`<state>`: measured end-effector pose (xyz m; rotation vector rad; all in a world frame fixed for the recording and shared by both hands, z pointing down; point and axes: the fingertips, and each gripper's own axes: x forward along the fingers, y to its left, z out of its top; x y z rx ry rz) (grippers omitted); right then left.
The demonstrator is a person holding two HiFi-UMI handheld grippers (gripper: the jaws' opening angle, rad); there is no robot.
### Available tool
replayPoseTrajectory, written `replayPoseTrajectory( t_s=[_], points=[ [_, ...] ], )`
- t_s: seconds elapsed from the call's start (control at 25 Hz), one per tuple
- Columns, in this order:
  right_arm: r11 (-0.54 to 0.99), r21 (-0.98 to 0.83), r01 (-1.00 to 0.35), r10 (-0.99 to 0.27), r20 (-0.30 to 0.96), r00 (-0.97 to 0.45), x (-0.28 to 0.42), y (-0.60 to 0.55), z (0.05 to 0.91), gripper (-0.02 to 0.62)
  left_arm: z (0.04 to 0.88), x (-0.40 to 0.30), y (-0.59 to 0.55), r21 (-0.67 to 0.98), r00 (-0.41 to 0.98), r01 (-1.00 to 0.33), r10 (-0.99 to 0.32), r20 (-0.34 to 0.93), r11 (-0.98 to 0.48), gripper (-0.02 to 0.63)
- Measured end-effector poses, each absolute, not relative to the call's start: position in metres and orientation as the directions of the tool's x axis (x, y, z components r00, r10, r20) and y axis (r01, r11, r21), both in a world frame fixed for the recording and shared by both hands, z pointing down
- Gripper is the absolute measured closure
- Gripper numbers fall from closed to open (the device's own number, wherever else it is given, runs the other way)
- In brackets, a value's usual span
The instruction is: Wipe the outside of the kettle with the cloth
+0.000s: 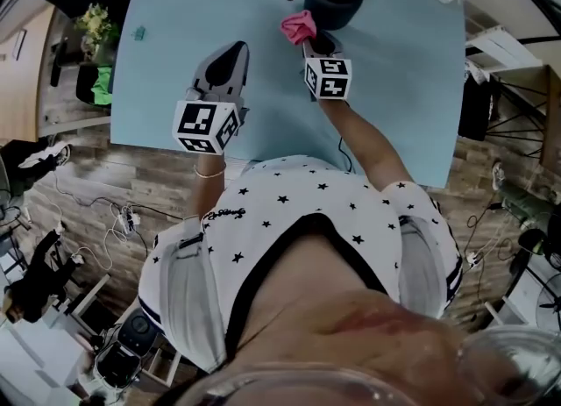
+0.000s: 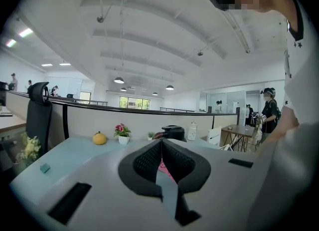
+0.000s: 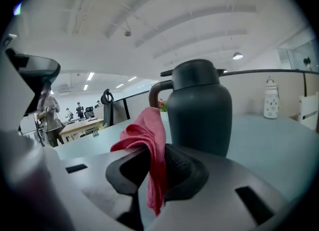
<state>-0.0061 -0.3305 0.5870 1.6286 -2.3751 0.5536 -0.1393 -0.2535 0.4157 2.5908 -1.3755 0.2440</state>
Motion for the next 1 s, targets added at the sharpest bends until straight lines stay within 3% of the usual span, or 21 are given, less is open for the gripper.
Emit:
replayPoseTrajectory(
  t_s=[0.32, 1.0],
  points=[
    [0.248, -0.168, -0.954, -0.86, 0.416, -0.297, 0.006, -0.349, 0.608, 0.526, 0.426, -0.17, -0.253, 0.095, 0.494, -0.868, -0.825, 0.275, -0.488, 0.577],
    [0.197, -0.126, -0.972, -0.867, 0.441, -0.232, 0.065, -0.331, 0.612, 0.526, 0.42, -0.132, -0.257, 0.087, 0.558, -0.827, -0.788, 0.259, -0.556, 0.577]
  ],
)
